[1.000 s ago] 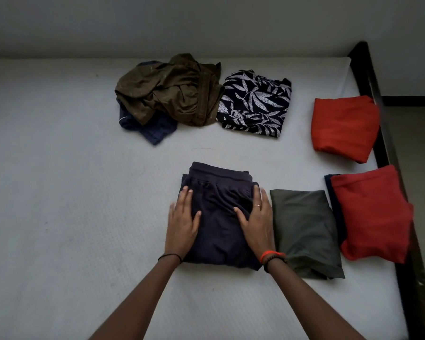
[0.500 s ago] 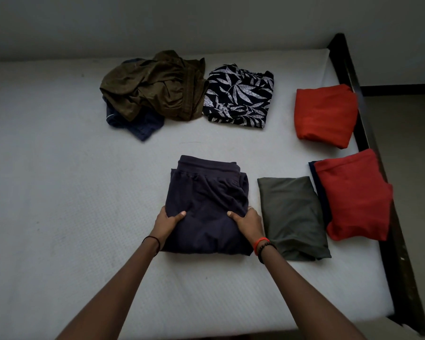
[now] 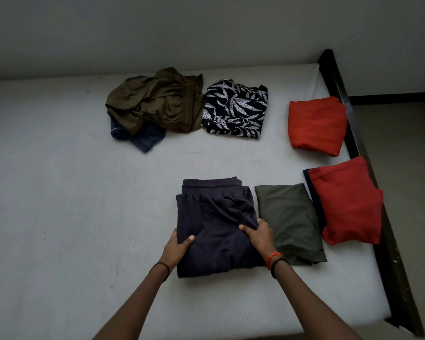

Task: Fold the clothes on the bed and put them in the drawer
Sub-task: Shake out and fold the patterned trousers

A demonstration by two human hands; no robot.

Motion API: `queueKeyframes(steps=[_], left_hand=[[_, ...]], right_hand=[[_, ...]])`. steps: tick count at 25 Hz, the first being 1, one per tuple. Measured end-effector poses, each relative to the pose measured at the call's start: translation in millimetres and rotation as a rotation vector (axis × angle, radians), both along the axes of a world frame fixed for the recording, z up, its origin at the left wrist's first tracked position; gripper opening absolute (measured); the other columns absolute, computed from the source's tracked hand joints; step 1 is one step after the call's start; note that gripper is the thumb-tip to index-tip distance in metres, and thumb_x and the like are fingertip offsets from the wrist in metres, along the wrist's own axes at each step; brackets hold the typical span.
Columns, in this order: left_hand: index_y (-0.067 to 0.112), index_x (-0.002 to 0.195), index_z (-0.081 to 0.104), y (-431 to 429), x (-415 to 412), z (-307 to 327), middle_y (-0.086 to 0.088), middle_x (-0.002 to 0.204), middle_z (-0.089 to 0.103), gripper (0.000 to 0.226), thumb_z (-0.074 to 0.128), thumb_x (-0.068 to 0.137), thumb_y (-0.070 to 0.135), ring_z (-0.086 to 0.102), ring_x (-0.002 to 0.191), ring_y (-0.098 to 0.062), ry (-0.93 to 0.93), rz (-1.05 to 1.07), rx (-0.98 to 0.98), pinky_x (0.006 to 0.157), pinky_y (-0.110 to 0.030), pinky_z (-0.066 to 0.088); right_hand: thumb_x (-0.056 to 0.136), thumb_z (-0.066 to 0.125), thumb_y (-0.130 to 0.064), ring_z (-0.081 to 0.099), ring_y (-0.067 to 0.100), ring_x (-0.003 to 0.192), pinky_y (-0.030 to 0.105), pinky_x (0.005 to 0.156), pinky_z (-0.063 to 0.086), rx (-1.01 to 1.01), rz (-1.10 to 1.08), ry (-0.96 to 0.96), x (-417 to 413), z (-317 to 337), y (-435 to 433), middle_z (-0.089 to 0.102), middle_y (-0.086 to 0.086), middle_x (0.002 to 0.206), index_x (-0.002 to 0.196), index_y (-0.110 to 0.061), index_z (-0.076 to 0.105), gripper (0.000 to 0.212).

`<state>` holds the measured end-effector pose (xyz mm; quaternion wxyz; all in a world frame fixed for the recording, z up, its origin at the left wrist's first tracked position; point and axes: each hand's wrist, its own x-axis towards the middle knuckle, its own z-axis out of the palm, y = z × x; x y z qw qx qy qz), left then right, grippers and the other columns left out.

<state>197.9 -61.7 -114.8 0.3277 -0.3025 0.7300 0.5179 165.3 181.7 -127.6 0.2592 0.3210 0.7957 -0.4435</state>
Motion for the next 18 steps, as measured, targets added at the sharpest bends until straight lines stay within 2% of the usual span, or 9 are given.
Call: queueKeyframes(steps=[4, 8, 11, 15, 18], left_hand=[[0.017, 0.138, 0.038, 4.8, 13.4, -0.3, -0.008, 0.135, 0.052, 0.053, 0.061, 0.091, 0.03, 0.053, 0.108, -0.021, -0.066, 0.001, 0.033, 0.098, -0.037, 0.046], [0.012, 0.134, 0.039, -0.8, 8.8, -1.1, -0.01, 0.133, 0.053, 0.053, 0.06, 0.091, 0.033, 0.054, 0.114, -0.026, -0.137, -0.07, -0.019, 0.096, -0.036, 0.047], [0.008, 0.131, 0.041, -5.5, 2.4, 1.0, -0.013, 0.125, 0.056, 0.054, 0.06, 0.091, 0.037, 0.056, 0.106, -0.025, -0.176, -0.115, -0.069, 0.091, -0.036, 0.049], [0.005, 0.13, 0.042, -12.5, -21.9, 15.1, -0.008, 0.108, 0.055, 0.054, 0.056, 0.092, 0.041, 0.051, 0.095, -0.019, -0.077, -0.086, -0.211, 0.082, -0.028, 0.041], [0.003, 0.129, 0.045, -17.3, -41.5, 22.8, -0.012, 0.114, 0.058, 0.05, 0.055, 0.094, 0.037, 0.051, 0.095, -0.018, -0.009, -0.121, -0.267, 0.085, -0.029, 0.043]], right_hand=[[0.076, 0.077, -0.031, 0.061, 0.03, 0.105, 0.035, 0.089, 0.05, 0.017, 0.012, -0.028, 12.2, -1.4, 10.0, 0.067, 0.012, 0.113, 0.114, -0.006, 0.06, 0.048], [0.077, 0.077, -0.022, 0.06, 0.031, 0.107, 0.031, 0.089, 0.047, 0.033, 0.074, -0.079, 5.8, 1.4, 13.4, 0.066, 0.014, 0.114, 0.112, -0.003, 0.059, 0.044], [0.075, 0.079, -0.018, 0.059, 0.031, 0.106, 0.026, 0.083, 0.042, 0.07, 0.122, -0.078, -0.6, 8.2, 21.3, 0.063, 0.013, 0.111, 0.114, -0.002, 0.056, 0.048], [0.077, 0.078, -0.019, 0.056, 0.02, 0.086, 0.024, 0.075, 0.041, 0.12, 0.158, -0.043, -12.7, 18.1, 31.2, 0.06, 0.008, 0.096, 0.101, -0.01, 0.056, 0.034], [0.08, 0.075, -0.019, 0.052, 0.018, 0.085, 0.024, 0.073, 0.036, 0.191, 0.237, 0.005, -22.9, 26.1, 33.4, 0.055, 0.005, 0.092, 0.103, -0.007, 0.057, 0.032]])
